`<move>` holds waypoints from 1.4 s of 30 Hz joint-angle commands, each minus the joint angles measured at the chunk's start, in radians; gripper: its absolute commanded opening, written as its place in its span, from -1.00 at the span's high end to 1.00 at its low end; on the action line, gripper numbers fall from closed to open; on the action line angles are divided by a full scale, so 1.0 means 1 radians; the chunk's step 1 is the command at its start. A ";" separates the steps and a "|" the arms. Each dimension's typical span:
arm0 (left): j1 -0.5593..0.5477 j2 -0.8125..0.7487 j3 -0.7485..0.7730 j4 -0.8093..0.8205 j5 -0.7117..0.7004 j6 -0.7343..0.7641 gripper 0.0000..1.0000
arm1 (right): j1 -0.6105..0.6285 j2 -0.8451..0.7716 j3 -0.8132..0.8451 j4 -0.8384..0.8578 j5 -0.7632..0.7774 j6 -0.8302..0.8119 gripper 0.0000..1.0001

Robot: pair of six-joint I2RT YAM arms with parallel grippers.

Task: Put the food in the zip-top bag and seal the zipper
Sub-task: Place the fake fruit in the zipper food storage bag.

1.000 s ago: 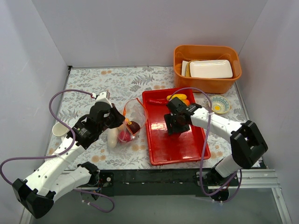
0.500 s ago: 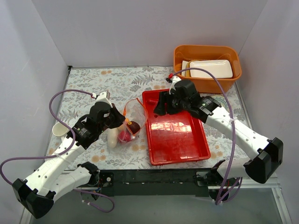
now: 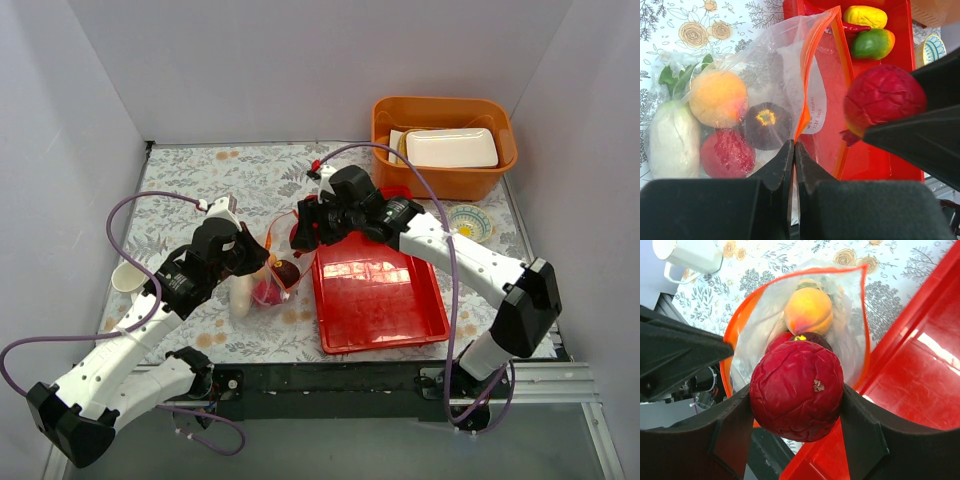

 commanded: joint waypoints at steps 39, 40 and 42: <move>0.000 -0.054 0.013 0.001 -0.032 -0.002 1.00 | -0.105 -0.112 -0.182 -0.078 0.509 -0.122 -0.96; 0.000 -0.054 0.014 0.005 -0.035 0.001 1.00 | -0.110 -0.107 -0.190 -0.075 0.512 -0.148 -0.97; 0.000 -0.054 0.019 0.005 -0.035 0.004 1.00 | -0.143 -0.058 -0.166 -0.151 0.545 -0.116 -0.96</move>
